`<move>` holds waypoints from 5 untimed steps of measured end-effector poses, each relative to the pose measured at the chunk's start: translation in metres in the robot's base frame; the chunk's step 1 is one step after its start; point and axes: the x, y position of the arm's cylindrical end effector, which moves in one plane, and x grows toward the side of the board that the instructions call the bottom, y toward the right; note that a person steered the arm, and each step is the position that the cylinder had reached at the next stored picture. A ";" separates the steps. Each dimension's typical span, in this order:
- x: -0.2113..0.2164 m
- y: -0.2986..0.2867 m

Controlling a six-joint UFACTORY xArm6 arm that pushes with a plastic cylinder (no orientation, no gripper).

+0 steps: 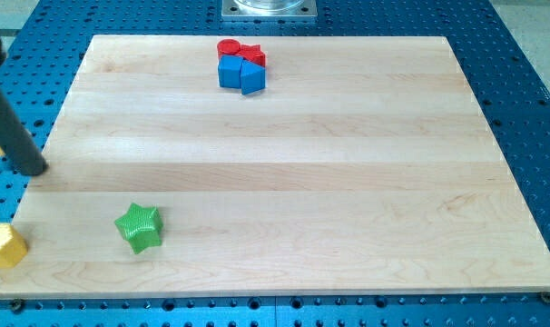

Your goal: Push the green star to the bottom right of the triangle

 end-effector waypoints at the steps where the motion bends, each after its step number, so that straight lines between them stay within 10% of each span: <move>1: 0.004 -0.002; 3: -0.009 0.049; 5: 0.075 0.120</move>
